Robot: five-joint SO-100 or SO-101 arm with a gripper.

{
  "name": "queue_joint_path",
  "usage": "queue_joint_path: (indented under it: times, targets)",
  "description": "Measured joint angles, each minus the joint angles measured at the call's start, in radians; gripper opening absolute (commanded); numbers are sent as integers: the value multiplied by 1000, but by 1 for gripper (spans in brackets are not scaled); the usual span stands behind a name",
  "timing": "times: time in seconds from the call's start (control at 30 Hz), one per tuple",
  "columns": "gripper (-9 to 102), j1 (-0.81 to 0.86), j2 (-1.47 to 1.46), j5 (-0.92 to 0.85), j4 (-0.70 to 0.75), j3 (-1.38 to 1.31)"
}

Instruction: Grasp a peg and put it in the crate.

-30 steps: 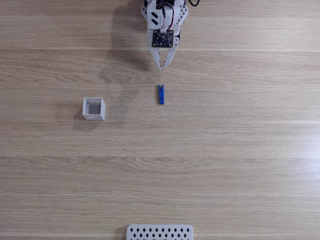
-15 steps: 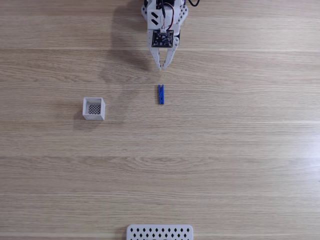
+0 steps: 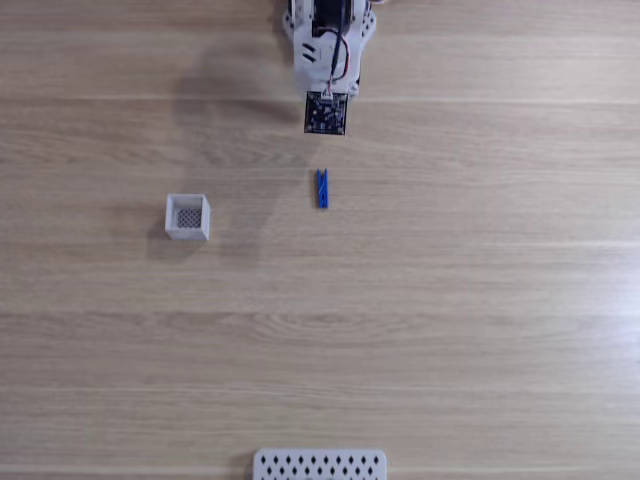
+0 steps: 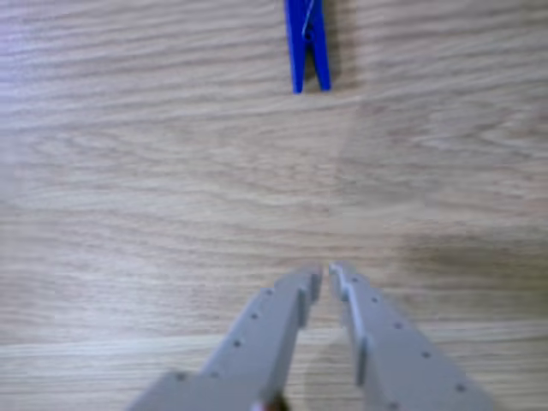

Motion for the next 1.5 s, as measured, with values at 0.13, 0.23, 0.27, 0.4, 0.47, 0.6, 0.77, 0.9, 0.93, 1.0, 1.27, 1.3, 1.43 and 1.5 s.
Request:
queue_joint_path:
  times: [0.13, 0.23, 0.27, 0.4, 0.47, 0.6, 0.77, 0.9, 0.93, 1.0, 1.27, 1.3, 1.43, 1.5]
  targets:
    - [10, -8, -302, 0, -21, -225]
    - [14, -8, -485, 0, -54, -376]
    - [15, -8, -528, 0, -63, -419]
    - [15, -8, -646, 0, -101, -529]
    - [15, -8, -672, 0, -118, -549]
    - [15, 3, -699, 0, -140, -561]
    - [15, 32, -761, 0, -146, -561]
    - [15, 49, -790, 0, -161, -561]
    - [15, 51, -792, 0, -166, -561]
    - [15, 52, -793, 0, -176, -561]
    - [15, 54, -778, 0, -259, -479]
    - [15, 54, -772, 0, -270, -468]
    - [12, 54, -762, 0, -296, -453]
    - [4, 49, -750, 0, -311, -436]
